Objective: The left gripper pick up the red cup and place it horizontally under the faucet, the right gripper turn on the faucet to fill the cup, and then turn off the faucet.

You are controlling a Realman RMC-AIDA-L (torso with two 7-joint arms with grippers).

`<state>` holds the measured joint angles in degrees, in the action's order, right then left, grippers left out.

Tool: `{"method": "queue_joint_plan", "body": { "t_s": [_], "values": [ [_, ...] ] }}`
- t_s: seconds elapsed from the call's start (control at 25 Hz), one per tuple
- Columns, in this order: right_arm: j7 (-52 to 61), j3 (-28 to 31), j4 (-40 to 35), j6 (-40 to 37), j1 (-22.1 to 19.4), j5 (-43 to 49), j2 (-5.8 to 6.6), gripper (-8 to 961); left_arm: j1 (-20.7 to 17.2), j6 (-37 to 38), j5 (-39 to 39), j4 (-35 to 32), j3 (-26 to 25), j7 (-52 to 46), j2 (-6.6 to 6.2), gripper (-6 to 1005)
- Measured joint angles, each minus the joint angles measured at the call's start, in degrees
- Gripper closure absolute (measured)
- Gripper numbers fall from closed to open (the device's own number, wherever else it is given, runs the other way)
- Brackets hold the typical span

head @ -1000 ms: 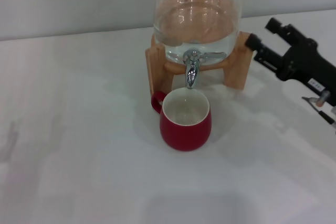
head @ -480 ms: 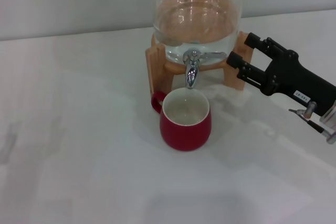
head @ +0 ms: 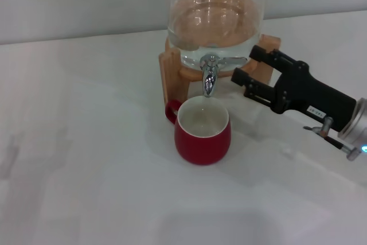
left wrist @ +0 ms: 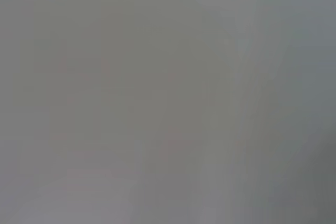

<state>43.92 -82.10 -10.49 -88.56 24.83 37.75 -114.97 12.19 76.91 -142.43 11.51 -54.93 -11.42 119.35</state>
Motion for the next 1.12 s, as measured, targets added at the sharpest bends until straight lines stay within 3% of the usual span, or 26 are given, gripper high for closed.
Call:
{"method": "queue_joint_plan", "body": {
  "t_s": [1.12],
  "values": [
    [2.2, -1.9, -0.6, -0.5, 0.3, 0.2, -0.05, 172, 1.2, -0.4, 0.0, 0.0, -0.3, 0.4, -0.08, 122]
  ]
}}
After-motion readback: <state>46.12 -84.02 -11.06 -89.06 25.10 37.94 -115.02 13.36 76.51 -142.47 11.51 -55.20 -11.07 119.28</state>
